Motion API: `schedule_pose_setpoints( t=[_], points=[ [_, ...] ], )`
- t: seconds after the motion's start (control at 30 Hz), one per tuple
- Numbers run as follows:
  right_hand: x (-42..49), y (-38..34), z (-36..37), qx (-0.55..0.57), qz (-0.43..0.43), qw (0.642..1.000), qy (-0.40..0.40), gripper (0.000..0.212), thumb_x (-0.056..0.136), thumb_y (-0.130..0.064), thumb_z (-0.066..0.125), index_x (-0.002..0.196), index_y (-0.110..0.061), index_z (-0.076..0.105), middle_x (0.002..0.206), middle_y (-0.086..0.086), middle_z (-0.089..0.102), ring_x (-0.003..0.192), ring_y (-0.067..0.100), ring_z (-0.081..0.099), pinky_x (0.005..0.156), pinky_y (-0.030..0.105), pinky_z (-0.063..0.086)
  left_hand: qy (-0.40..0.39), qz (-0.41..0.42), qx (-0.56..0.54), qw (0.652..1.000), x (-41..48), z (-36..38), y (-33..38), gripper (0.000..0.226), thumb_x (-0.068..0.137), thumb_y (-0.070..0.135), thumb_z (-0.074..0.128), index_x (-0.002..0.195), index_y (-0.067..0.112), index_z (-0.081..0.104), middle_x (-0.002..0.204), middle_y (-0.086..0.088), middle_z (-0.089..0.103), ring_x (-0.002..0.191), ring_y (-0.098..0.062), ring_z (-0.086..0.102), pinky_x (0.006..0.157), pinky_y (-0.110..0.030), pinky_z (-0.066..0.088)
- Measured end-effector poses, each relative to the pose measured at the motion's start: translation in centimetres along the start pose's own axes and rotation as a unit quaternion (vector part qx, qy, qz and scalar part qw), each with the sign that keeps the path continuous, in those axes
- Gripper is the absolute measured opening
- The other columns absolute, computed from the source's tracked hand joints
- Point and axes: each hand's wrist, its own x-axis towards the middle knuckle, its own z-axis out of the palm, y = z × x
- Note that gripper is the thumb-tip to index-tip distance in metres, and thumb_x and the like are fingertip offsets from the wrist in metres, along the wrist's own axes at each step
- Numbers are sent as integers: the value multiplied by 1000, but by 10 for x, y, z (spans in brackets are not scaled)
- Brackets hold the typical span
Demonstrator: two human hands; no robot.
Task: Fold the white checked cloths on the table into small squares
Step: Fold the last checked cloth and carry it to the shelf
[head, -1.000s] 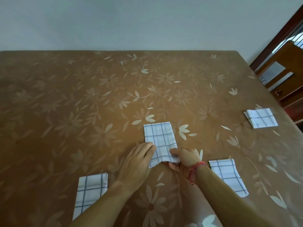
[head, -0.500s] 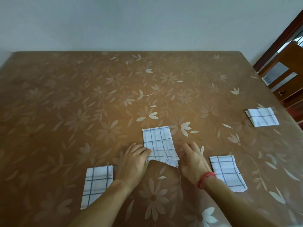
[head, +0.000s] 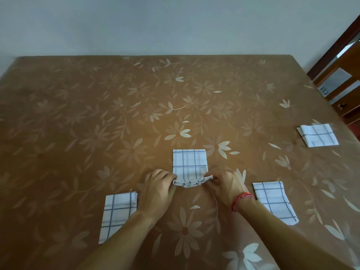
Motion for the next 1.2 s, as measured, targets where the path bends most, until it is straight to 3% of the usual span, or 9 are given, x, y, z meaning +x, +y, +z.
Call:
schedule_pose_setpoints(
  t=[0.07, 0.2, 0.33, 0.43, 0.67, 0.83, 0.97, 1.07, 1.2],
  points=[
    [4, -4, -4, -4, 39, 999, -4, 10, 84, -37, 64, 84, -30, 71, 77, -13, 67, 70, 5, 55, 56, 8, 33, 8, -19, -10, 1000, 5, -2, 2, 13, 89, 20, 66, 102, 20, 71, 89, 11, 68, 92, -13, 56, 79, -27, 32],
    [15, -10, -6, 24, 112, 993, -2, 7, 84, -34, 63, 79, -30, 65, 65, -17, 57, 63, 5, 54, 52, 8, 30, 6, -64, -25, 998, 16, -6, 7, 15, 91, 19, 63, 106, 17, 65, 82, 13, 59, 84, -12, 49, 82, -31, 36],
    [26, -12, -6, 48, 167, 985, -6, 10, 86, -32, 62, 79, -27, 57, 72, -13, 58, 65, 5, 52, 51, 11, 30, -14, -77, -47, 996, 23, -2, -1, 33, 91, 23, 61, 123, 23, 56, 87, 17, 62, 93, -9, 48, 92, -33, 35],
    [32, -12, -7, 60, 195, 979, -21, 8, 86, -32, 63, 89, -25, 63, 81, -11, 63, 75, 10, 56, 54, 11, 33, -16, -80, -56, 995, 25, 1, -4, 45, 87, 18, 65, 131, 22, 53, 87, 19, 61, 94, -6, 48, 93, -32, 34],
    [45, -16, -8, 66, 234, 969, -44, 12, 88, -30, 61, 98, -22, 64, 91, -3, 70, 82, 14, 61, 67, 24, 46, -18, -64, -18, 998, 38, 3, -6, 41, 89, 15, 61, 129, 19, 55, 83, 13, 62, 88, -14, 54, 89, -33, 37],
    [50, -14, -10, 81, 238, 966, -53, 18, 89, -25, 59, 107, -22, 57, 94, -4, 67, 83, 15, 57, 67, 23, 41, -23, -16, 49, 998, 48, 10, -15, 49, 88, 21, 58, 136, 17, 47, 114, 3, 58, 104, -20, 51, 90, -37, 42],
    [51, -14, -9, 79, 232, 968, -48, 23, 85, -21, 59, 106, -24, 52, 90, -8, 60, 85, 19, 59, 67, 26, 42, -46, 86, 90, 991, 56, 9, -21, 56, 86, 10, 63, 140, 12, 47, 146, -1, 44, 132, -19, 42, 96, -37, 46],
    [53, -16, -7, 76, 243, 966, -42, 25, 85, -21, 57, 108, -24, 47, 94, -3, 62, 80, 20, 57, 62, 27, 39, -72, 147, 130, 978, 58, 13, -28, 52, 89, 2, 55, 141, 9, 48, 154, -5, 38, 142, -21, 33, 102, -39, 44],
    [54, -15, -5, 64, 248, 966, -36, 27, 86, -23, 55, 110, -23, 45, 98, 1, 63, 80, 22, 57, 67, 30, 42, -94, 147, 159, 972, 57, 18, -35, 52, 95, 15, 32, 144, 7, 43, 155, -6, 35, 145, -20, 27, 111, -41, 37]
  ],
)
